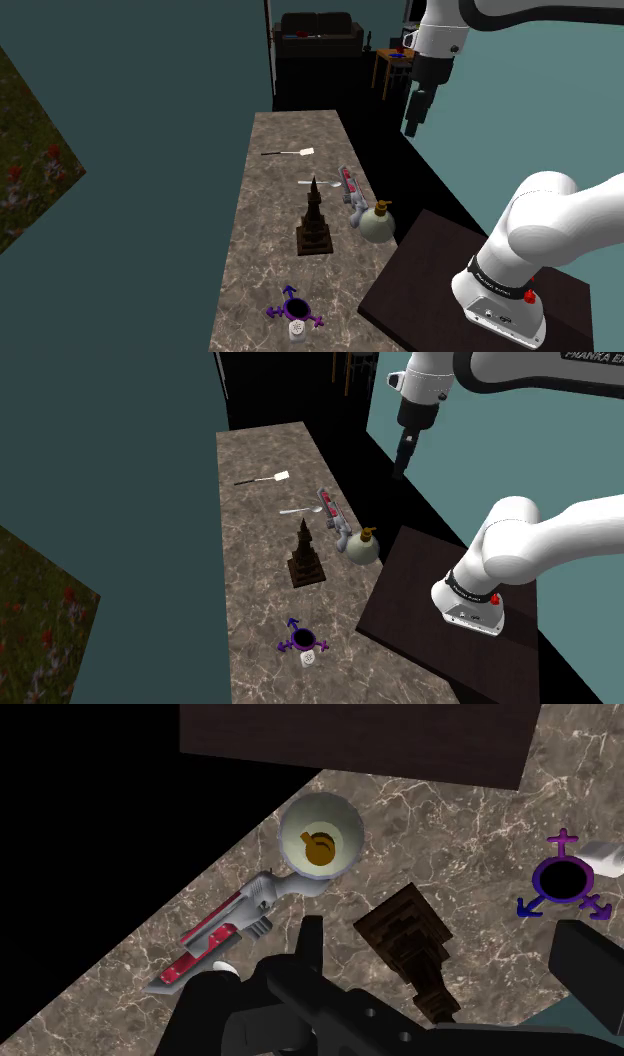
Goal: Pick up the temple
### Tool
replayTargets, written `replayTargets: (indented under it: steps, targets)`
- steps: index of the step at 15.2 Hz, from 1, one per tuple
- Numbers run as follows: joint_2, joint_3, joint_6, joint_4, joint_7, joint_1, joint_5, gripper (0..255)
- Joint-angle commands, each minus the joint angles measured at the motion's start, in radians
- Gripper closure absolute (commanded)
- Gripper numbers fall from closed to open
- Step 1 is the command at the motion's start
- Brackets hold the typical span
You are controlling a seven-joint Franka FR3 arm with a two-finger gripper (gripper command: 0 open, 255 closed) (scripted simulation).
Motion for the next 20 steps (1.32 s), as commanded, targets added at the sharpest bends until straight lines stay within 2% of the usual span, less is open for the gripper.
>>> replayTargets:
  steps: [1,10,15,20]
  targets:
    - [0.000,0.000,0.000,0.000,0.000,0.000,0.000,0]
    - [0.071,-0.012,0.449,-0.245,-0.070,0.052,0.098,0]
    - [0.194,-0.022,0.718,-0.316,-0.135,0.104,0.177,0]
    - [0.373,-0.050,0.983,-0.330,-0.242,0.191,0.299,0]
